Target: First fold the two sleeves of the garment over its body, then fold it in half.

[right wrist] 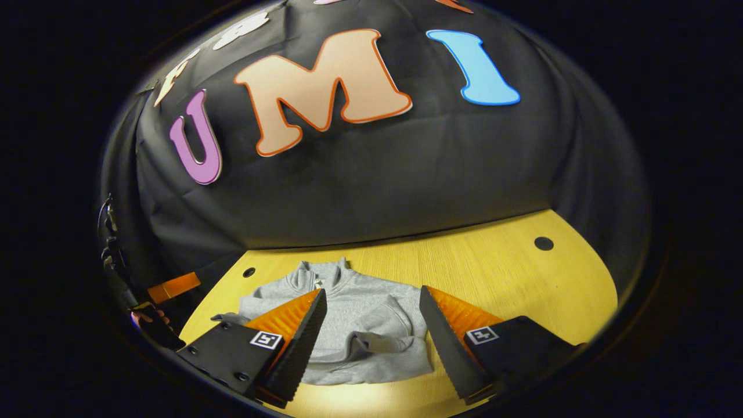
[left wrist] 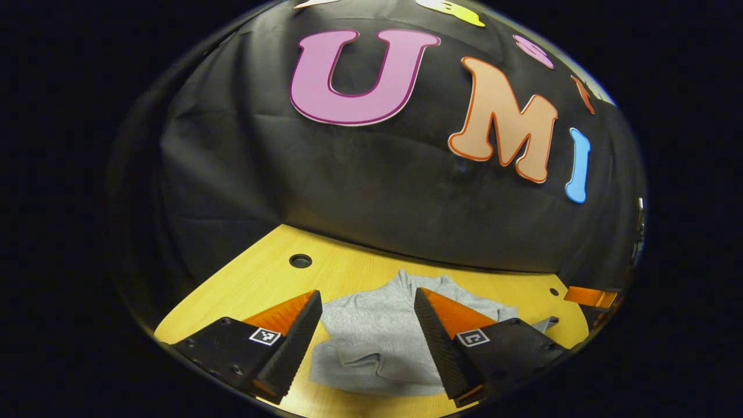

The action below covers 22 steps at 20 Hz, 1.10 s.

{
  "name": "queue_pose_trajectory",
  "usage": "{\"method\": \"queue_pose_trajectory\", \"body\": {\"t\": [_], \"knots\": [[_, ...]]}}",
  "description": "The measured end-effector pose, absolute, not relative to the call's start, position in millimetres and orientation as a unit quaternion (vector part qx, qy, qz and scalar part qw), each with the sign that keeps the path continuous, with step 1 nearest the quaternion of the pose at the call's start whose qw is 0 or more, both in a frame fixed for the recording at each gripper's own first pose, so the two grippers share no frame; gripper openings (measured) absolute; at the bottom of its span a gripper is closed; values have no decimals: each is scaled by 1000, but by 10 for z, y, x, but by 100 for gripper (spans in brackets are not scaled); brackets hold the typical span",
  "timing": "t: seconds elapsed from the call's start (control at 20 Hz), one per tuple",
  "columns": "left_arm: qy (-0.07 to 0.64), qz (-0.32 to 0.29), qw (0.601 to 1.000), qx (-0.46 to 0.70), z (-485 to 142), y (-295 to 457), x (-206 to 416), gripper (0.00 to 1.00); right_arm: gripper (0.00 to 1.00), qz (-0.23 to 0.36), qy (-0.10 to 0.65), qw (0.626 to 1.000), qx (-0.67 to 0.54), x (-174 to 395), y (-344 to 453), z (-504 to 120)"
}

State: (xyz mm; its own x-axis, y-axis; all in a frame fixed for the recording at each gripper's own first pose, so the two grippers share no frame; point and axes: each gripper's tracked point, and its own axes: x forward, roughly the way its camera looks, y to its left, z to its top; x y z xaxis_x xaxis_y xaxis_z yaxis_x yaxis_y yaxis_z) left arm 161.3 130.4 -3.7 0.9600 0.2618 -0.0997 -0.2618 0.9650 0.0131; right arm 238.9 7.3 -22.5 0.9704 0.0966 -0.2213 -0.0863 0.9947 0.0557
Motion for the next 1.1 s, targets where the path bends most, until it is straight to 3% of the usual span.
{"method": "queue_pose_trajectory", "body": {"t": [0.35,0.6,0.9,0.95,1.1], "knots": [[32,123,990,55,224,1015,845,93,99,53,51,997,14,1513,317,47],[45,108,991,61,27,740,432,93,99,53,41,997,26,1072,325,3],[77,83,993,32,-295,498,301,93,99,44,49,998,15,785,257,-162],[86,79,993,26,-350,472,298,93,95,43,51,998,15,758,255,-203],[105,71,991,42,-415,446,342,94,98,38,57,998,16,690,252,-237]]}}
